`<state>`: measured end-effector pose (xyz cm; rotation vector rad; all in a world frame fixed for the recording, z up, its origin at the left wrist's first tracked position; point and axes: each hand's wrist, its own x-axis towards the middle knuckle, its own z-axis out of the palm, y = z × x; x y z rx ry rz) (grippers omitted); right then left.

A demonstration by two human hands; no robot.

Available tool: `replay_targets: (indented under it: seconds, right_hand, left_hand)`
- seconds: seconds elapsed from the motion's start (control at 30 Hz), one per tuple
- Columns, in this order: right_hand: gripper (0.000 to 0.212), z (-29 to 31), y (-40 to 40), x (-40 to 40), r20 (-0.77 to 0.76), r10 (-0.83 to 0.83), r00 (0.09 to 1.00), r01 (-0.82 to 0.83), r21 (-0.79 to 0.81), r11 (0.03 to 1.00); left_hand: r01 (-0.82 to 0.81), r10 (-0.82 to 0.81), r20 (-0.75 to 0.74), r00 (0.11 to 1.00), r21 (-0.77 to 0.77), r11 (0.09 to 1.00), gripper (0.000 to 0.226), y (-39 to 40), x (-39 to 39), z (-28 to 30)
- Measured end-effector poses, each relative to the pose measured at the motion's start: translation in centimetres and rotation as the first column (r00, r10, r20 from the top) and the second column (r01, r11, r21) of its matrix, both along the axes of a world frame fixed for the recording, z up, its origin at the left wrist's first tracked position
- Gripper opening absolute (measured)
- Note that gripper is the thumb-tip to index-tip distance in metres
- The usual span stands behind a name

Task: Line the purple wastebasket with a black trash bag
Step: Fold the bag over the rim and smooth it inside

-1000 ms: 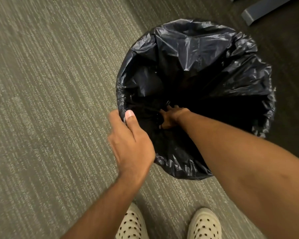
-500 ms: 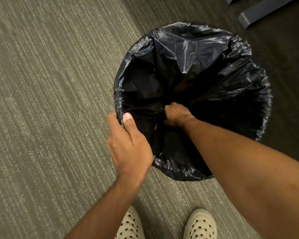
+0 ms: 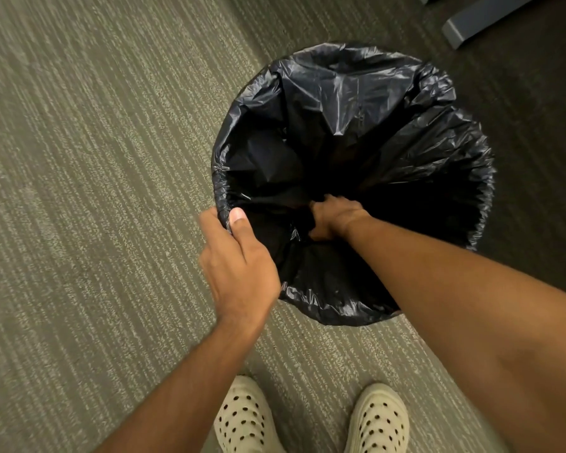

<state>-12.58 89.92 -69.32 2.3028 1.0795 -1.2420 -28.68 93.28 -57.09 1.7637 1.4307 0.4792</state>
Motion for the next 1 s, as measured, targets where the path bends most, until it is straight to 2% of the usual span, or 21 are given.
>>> replay_targets:
  seconds: [0.13,0.23,0.33,0.43,0.5,0.57,0.63,0.7,0.73,0.77,0.83,1.0]
  right_hand:
    - [0.062,5.5,-1.1,-0.3,0.049,-0.152,0.987,0.142,0.167,0.976]
    - [0.060,10.0,-2.6,-0.3,0.078,-0.251,0.965,0.208,0.353,0.912]
    - [0.054,14.2,-5.1,-0.1,0.118,-0.391,0.913,0.243,0.612,0.752]
    - [0.050,16.7,-8.4,0.1,0.231,-0.593,0.771,0.237,0.760,0.605]
    - [0.057,17.3,-10.5,0.2,0.257,-0.712,0.654,0.341,0.740,0.580]
    - [0.067,17.0,-12.3,0.2,0.161,-0.827,0.539,0.593,0.625,0.507]
    - [0.067,16.7,-13.6,-0.1,-0.062,-0.939,0.337,0.857,0.434,0.279]
    - [0.044,16.5,-14.1,-0.8,-0.365,-0.930,0.050,0.966,0.256,-0.048]
    - [0.029,16.4,-14.2,-1.2,-0.462,-0.885,-0.048,0.970,0.192,-0.152]
    - [0.021,16.2,-14.4,-1.5,-0.523,-0.847,-0.094,0.963,0.167,-0.210]
    - [0.030,15.6,-14.6,-2.1,-0.583,-0.801,-0.133,0.948,0.160,-0.274]
    - [0.038,15.8,-16.3,-1.0,-0.610,-0.776,-0.161,0.923,0.186,-0.337]
  left_hand:
    - [0.045,-0.047,-0.088,0.995,-0.024,0.999,0.025,0.4,-0.4,0.4]
    - [0.070,-0.074,-0.199,0.977,-0.028,0.997,0.036,1.3,-0.3,1.1]
    - [0.150,-0.145,-0.248,0.958,0.000,0.989,0.050,3.0,0.5,2.5]
    - [0.271,-0.251,-0.314,0.916,0.023,0.962,0.051,5.0,1.8,3.8]
    - [0.323,-0.311,-0.342,0.887,-0.022,0.946,0.044,5.9,2.6,4.4]
    - [0.304,-0.324,-0.323,0.889,-0.112,0.946,0.041,6.2,3.2,5.1]
    - [0.266,-0.314,-0.310,0.897,-0.187,0.946,0.044,6.1,3.2,5.6]
    - [0.233,-0.299,-0.315,0.901,-0.229,0.945,0.044,5.7,2.8,5.7]
    - [0.216,-0.288,-0.317,0.904,-0.243,0.945,0.042,5.5,2.6,5.7]
    - [0.203,-0.278,-0.317,0.907,-0.251,0.946,0.039,5.5,2.5,5.5]
    - [0.181,-0.260,-0.311,0.914,-0.262,0.948,0.034,5.6,2.4,5.2]
    - [0.219,-0.288,-0.283,0.915,-0.251,0.943,0.022,5.3,4.1,5.5]
